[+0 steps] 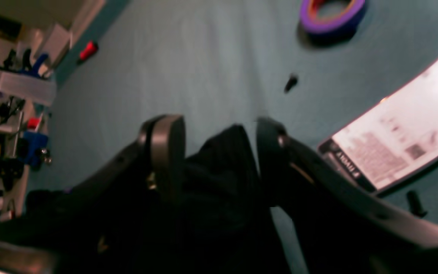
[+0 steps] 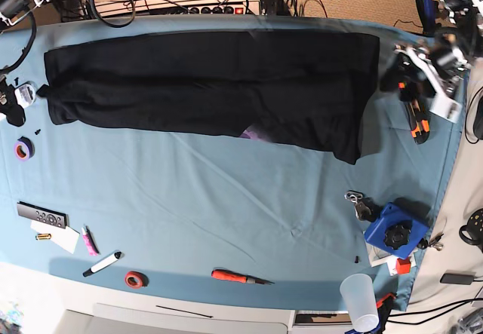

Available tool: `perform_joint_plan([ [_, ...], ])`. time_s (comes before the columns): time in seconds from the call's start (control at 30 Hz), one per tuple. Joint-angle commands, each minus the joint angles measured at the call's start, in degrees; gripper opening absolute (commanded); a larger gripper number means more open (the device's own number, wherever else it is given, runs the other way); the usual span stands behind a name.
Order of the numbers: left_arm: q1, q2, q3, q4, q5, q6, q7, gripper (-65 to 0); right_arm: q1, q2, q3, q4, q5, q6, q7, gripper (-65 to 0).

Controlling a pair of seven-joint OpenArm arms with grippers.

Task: Layout the t-shirt on the table in an organized manner, then fold the t-shirt properly
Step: 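Lay the folded edge down and release both grippers, then grasp the folded shirt's end with the right gripper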

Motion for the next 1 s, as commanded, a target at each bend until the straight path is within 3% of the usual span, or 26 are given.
perform_joint_plan([
  [0.0,-0.09,-0.98,-0.85,1.05,-1.49,-0.24,-0.9,-30.6,0.59,1.99,0.26,0.83,1.88,0.08,0.95,-33.6],
  [0.27,-0.09,-1.16,-1.75,1.05,-1.49,-0.28,-1.05,-30.6,0.57,1.99,0.26,0.83,0.17,0.08,0.95,-33.6],
  [0.47,-0.09,-1.16,-1.75,1.05,-1.49,-0.28,-1.09,-30.6,0.59,-0.59,0.26,0.81,-13.29,0.08,2.05,-33.6],
  [0.7,-0.11,-1.01,-1.75,1.05,-1.51,-0.28,-2.21,-30.6,0.59,-5.53,-0.55,0.81,-13.31,0.08,3.1,-33.6],
  [0.97,-0.11,-1.01,-1.75,1.05,-1.51,-0.28,-2.21,-30.6,-0.2,-8.66,-9.51,0.81,-16.31,0.08,3.54,-33.6],
])
